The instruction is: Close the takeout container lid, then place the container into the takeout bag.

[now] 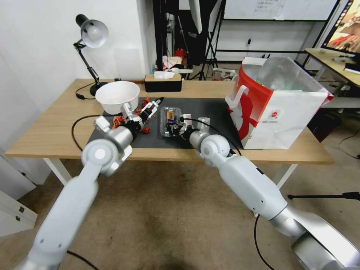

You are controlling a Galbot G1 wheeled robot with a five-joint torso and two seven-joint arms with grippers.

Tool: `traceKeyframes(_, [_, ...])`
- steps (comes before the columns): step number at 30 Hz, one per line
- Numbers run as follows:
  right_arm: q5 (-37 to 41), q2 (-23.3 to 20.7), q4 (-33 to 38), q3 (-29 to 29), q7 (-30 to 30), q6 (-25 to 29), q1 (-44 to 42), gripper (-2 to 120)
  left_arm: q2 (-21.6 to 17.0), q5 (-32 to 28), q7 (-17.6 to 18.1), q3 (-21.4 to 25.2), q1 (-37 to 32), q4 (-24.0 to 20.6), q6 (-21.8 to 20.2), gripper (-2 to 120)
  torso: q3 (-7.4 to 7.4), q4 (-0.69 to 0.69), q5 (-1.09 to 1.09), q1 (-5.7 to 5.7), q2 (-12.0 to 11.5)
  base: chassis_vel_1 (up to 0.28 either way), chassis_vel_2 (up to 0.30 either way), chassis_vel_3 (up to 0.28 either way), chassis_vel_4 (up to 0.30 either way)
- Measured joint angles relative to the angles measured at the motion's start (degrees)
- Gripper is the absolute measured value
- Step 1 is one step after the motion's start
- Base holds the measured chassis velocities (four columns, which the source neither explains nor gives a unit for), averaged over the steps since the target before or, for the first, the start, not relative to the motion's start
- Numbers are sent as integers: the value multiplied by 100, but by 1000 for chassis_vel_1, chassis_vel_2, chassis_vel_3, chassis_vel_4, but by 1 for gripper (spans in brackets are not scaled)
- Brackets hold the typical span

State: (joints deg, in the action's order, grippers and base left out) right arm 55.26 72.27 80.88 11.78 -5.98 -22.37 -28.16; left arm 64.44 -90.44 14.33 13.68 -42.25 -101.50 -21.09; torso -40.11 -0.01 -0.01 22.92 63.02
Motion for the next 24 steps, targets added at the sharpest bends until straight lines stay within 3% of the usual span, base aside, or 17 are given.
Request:
traceKeyframes(9, [0, 9, -2, 18, 2, -3, 16, 0, 98, 89, -24, -490, 751, 966, -236, 100, 0, 0, 1, 0, 0, 0, 0, 0, 0])
traceKeyframes(24, [6, -19, 47, 29, 1, -29, 2, 0, 138, 248, 292, -755, 1246, 1699, -763, 100, 0, 2, 1, -1, 1, 0, 0, 0, 0])
